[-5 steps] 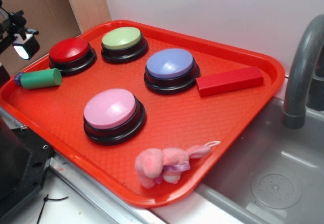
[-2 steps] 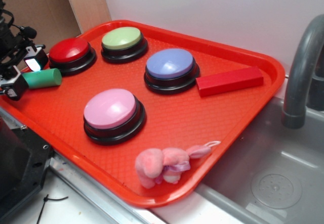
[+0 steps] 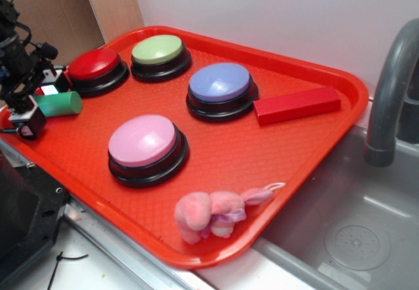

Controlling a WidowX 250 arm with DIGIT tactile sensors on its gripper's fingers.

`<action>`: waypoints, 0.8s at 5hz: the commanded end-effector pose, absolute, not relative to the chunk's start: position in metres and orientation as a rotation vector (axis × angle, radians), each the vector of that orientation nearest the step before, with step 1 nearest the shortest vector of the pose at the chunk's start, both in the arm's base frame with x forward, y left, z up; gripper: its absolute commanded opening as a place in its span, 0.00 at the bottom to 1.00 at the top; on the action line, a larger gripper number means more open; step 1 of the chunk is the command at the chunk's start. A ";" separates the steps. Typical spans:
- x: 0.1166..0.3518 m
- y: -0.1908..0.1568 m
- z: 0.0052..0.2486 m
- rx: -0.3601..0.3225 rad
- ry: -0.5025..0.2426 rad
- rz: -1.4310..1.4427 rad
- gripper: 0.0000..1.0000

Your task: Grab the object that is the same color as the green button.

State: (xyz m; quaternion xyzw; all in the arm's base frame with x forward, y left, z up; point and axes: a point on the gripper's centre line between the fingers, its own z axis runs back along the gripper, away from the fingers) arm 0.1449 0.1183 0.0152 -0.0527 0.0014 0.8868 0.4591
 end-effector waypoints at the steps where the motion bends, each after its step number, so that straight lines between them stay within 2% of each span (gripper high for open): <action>1: 0.144 0.100 0.019 -0.150 -0.088 2.082 0.00; 2: 0.153 0.096 0.034 -0.182 -0.139 1.832 0.00; 3: 0.161 0.082 0.069 -0.244 -0.158 1.578 0.00; 4: 0.177 0.052 0.109 -0.236 -0.233 1.316 0.00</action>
